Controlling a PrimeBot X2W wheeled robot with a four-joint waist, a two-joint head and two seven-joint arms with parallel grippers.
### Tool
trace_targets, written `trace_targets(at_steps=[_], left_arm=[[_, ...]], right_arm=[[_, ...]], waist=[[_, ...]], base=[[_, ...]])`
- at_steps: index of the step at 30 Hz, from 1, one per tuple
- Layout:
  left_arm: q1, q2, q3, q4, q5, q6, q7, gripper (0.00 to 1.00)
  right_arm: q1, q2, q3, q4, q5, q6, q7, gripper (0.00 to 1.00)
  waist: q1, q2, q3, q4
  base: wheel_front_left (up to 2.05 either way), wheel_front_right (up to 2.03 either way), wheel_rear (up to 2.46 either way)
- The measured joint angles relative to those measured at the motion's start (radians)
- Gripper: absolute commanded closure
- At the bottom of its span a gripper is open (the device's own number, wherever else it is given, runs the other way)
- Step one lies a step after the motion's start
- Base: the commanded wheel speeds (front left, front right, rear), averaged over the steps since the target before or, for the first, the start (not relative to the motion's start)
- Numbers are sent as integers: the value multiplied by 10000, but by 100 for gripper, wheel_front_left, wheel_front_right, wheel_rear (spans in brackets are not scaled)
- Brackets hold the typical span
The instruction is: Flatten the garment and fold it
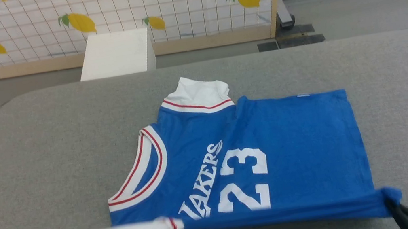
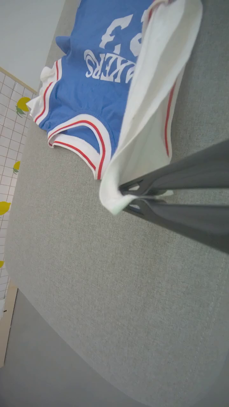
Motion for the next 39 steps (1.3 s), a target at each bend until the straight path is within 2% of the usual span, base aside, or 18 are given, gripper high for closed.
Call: trace_targets(at_steps=[4,11,24,25,26,27,28,29,31,32,33,39], left_arm=[[-1477,-140,-290,932,33,-686,-73,100],[-3732,-610,-993,2650,301,-1530,-82,100],[-6008,-1653,-1737,5904,416,-2520,-176,100],[-6104,-1747,-1751,6144,403,-2612,-209,91],[-6173,-1808,-1755,6334,374,-2688,-226,66],[-6253,-1875,-1776,6548,337,-2777,-249,54],[-6331,-1935,-1778,6750,282,-2849,-280,31],[-6389,-1985,-1776,6888,257,-2895,-297,0],[-6548,-2059,-1785,7200,209,-3026,-372,0],[-6620,-2061,-1789,7334,215,-3057,-447,0],[-6680,-2054,-1816,7446,242,-3078,-491,0],[-6794,-1814,-1758,7659,288,-3218,-819,0]], right_arm=[[-1029,-136,169,433,-27,-2,205,100],[-2743,-742,738,1519,-10,-2,577,100],[-4711,-1093,1998,3647,288,-4,537,100],[-4816,-1106,2128,3802,330,-4,504,100],[-4887,-1112,2211,3917,368,-4,477,100],[-4977,-1122,2293,4044,401,-4,407,100],[-5073,-1137,2359,4163,458,-4,341,100],[-5131,-1149,2399,4251,485,-4,313,89],[-5229,-1154,2529,4447,660,-4,240,55],[-5262,-1187,2623,4506,729,-4,182,19],[-5272,-1204,2679,4552,779,-4,140,0],[-5269,-1147,2903,4454,997,-6,-905,0]], waist=[[0,0,286,-22],[1,0,907,-116],[1,0,2061,-258],[1,0,2138,-263],[1,0,2192,-268],[1,0,2252,-272],[1,0,2302,-276],[1,0,2329,-277],[1,0,2352,-267],[1,0,2335,-262],[1,0,2311,-262],[1,0,2183,-334]], base=[[0,0,0],[0,0,0],[0,0,0],[0,0,0],[0,0,0],[0,0,0],[0,0,0],[0,0,0],[0,0,0],[0,0,0],[0,0,0],[0,0,0]])
